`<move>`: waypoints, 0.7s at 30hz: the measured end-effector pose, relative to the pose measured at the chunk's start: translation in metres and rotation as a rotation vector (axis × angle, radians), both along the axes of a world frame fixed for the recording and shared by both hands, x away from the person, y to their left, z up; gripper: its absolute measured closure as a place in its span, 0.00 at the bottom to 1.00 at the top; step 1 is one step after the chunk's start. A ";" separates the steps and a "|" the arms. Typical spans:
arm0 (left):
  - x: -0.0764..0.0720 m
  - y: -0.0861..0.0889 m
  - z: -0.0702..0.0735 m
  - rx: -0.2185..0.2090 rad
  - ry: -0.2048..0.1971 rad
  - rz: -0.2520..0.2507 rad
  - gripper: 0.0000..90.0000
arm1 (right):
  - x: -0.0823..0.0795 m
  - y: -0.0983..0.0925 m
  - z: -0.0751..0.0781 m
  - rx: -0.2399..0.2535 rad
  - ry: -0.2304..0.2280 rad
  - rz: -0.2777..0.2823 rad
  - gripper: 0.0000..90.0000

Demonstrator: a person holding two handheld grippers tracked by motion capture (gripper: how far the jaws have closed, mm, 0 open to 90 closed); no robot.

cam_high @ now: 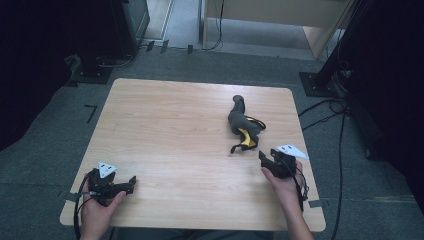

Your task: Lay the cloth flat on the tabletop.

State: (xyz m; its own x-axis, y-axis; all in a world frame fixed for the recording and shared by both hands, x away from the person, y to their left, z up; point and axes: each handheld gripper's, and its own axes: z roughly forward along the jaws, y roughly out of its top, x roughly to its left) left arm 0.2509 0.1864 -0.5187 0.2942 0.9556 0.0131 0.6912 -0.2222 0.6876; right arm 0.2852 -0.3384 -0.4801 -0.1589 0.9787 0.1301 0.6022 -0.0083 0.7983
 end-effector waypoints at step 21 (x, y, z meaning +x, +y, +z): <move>0.000 -0.024 0.015 -0.044 -0.010 -0.018 0.15 | 0.032 0.031 -0.019 0.109 0.005 0.071 0.98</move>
State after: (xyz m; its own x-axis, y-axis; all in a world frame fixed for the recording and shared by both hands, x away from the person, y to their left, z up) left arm 0.2506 0.1621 -0.5037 0.3117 0.9498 -0.0260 0.6803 -0.2040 0.7039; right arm 0.3176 -0.3078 -0.4996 -0.2263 0.9449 0.2364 0.6081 -0.0526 0.7921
